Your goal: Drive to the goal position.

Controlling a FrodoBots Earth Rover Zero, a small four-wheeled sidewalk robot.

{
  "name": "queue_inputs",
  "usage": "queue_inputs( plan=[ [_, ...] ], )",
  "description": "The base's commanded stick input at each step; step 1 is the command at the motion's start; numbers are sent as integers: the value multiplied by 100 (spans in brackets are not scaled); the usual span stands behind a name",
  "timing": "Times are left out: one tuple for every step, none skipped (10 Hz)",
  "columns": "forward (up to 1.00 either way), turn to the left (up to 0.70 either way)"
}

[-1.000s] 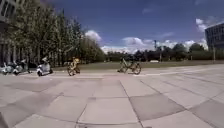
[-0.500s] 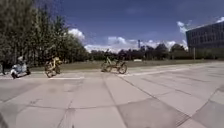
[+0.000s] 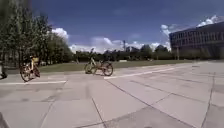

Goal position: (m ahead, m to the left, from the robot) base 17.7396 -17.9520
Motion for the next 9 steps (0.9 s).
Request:
queue_inputs(
  plan=[
    [85, -33],
    [85, -33],
    [85, -33],
    [85, -33],
    [85, -33],
    [85, -33],
    [85, -33],
    [85, -33],
    [85, -33]
  ],
)
